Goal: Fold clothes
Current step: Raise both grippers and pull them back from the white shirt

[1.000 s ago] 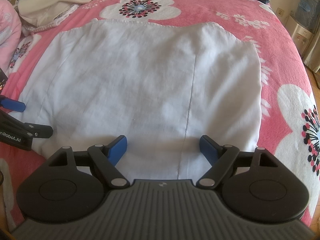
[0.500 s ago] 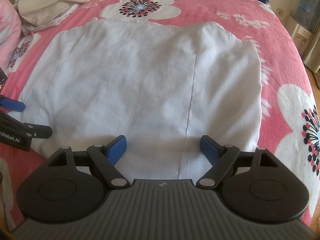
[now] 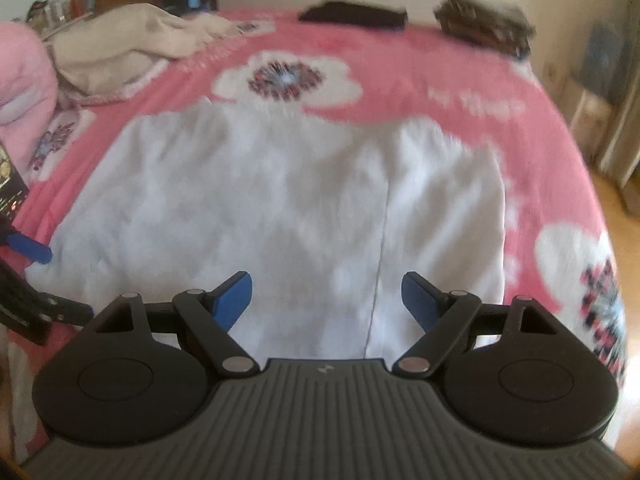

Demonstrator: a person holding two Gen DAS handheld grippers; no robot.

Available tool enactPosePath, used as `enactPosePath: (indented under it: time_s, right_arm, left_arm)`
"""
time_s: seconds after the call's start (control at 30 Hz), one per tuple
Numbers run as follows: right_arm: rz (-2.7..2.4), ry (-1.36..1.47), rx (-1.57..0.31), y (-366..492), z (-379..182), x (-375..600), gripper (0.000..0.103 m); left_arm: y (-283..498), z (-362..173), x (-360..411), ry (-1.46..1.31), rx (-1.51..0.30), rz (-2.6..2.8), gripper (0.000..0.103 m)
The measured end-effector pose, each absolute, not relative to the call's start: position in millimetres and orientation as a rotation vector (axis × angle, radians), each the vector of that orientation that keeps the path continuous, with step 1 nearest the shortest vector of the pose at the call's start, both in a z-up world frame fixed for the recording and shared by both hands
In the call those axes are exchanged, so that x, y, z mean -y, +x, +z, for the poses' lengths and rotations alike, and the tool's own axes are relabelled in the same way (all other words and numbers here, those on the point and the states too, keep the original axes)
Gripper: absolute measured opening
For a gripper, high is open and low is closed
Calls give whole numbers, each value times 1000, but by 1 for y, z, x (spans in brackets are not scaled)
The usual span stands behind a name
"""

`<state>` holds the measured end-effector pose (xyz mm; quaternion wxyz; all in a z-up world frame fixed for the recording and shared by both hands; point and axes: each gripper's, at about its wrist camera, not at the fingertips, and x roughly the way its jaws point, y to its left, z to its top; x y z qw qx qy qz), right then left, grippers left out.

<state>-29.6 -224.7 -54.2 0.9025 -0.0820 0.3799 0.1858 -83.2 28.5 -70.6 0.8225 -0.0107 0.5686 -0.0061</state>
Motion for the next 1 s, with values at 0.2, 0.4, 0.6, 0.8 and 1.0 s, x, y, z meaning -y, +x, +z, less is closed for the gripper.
enactPosePath:
  time_s: [0.2,0.4,0.6,0.8,1.0]
  right_arm:
    - [453,-204,-754,-40,-49,205,82]
    - [551,-224,-748,-60,-50,178,70]
    - [704,-276,-738,-82,-51,148,45]
    - [720,-141,-788,-87,-45,168,42]
    - [748,-191,-797,-111,-46,171,29]
  left_arm:
    - [-113,-63,-48,-43,-1203,26,102]
    - [-124,-65,-55,-24,-1198,68,94]
    - [-136,-52,-63,-14,-1135,92,85]
    - [-153,-53,-81,-180,-1169,6,80]
    - [-159,-51,-68,-94,-1100,-47,74]
